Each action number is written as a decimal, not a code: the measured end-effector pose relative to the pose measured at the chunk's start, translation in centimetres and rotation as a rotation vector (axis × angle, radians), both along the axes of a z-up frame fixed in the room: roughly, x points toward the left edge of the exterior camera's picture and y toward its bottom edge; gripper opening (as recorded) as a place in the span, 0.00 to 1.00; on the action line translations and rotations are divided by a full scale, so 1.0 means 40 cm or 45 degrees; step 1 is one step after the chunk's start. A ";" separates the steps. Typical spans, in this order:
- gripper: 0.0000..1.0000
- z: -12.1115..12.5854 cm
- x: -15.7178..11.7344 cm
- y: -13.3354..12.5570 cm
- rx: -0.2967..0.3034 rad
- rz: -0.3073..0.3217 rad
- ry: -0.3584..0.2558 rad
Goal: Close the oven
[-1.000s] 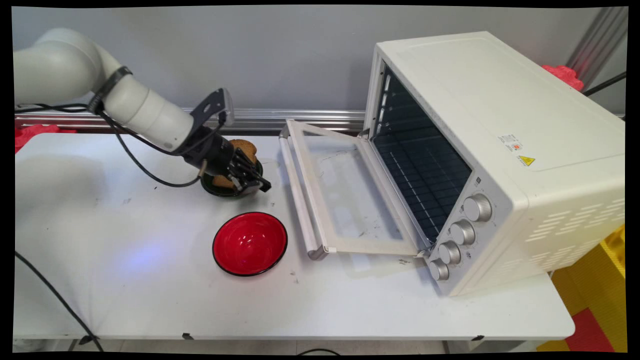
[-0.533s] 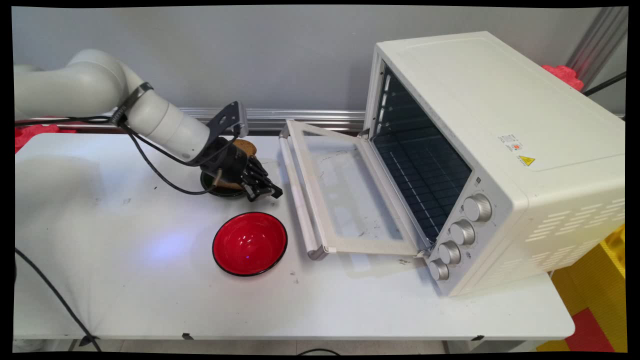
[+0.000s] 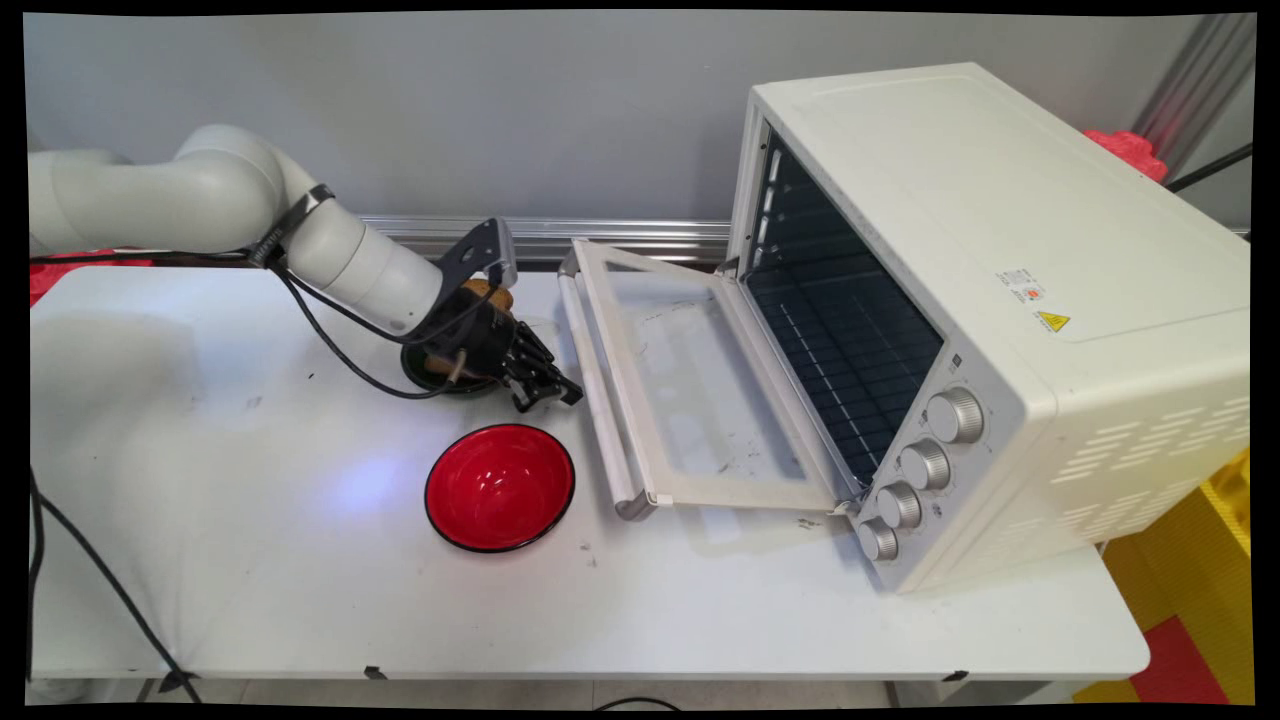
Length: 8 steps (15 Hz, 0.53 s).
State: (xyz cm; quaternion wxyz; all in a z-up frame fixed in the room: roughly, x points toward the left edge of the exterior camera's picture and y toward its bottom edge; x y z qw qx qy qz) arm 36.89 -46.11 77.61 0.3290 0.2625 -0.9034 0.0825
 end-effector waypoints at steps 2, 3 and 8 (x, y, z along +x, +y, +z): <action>0.00 -0.008 -0.005 -0.005 -0.002 0.000 0.007; 0.00 -0.011 -0.007 -0.007 -0.003 0.002 0.011; 0.00 -0.017 -0.021 -0.017 -0.017 0.005 0.040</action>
